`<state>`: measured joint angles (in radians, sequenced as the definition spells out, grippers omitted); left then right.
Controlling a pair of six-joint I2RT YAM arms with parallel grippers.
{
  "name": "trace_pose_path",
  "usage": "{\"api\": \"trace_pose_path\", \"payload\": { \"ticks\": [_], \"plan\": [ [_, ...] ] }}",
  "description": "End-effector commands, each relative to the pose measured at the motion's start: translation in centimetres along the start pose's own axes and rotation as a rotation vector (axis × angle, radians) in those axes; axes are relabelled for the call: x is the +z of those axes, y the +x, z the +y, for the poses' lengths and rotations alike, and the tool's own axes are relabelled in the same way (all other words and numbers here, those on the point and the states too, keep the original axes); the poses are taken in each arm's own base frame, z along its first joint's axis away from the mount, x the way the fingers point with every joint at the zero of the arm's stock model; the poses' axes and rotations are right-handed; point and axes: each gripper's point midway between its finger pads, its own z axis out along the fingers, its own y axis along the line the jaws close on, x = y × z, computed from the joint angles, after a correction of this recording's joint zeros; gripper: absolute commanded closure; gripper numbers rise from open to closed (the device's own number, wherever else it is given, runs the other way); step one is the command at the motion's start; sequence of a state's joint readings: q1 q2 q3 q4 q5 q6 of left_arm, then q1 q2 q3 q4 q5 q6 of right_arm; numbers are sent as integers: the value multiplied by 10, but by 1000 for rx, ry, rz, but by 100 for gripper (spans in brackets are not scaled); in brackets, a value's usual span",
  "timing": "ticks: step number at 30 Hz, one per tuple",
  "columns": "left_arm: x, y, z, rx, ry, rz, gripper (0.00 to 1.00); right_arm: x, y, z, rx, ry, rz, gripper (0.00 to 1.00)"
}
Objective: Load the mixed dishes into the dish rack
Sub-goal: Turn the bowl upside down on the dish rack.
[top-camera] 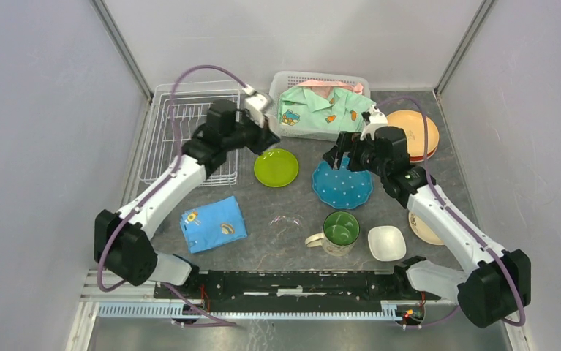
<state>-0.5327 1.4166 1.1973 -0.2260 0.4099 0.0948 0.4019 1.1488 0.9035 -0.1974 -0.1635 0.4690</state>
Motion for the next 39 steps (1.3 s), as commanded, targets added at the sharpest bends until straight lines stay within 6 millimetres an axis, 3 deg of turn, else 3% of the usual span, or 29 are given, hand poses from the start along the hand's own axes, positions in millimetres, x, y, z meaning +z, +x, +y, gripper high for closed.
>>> {"api": "trace_pose_path", "payload": {
  "ticks": [1,5,10,13,18,24,30,39],
  "plan": [
    [-54,-95,30,-296,7,-357,98,-6,-1,-17,-34,61,-34,2],
    [-90,-112,73,-450,-13,-486,98,-10,8,-30,-42,93,-26,2],
    [-117,-112,110,-629,37,-575,98,-12,14,-37,-59,108,-13,2],
    [-129,-102,134,-718,28,-614,98,-14,16,-41,-69,120,-8,2],
    [-138,-83,158,-839,30,-640,98,-19,16,-48,-91,146,-14,2],
    [-154,-45,190,-1028,-26,-725,98,-23,15,-54,-105,171,-22,2],
    [-165,-14,206,-1197,60,-848,98,-24,17,-57,-114,176,-17,2],
    [-150,26,214,-1325,190,-903,98,-26,17,-60,-125,187,-13,2]
  ]
}}
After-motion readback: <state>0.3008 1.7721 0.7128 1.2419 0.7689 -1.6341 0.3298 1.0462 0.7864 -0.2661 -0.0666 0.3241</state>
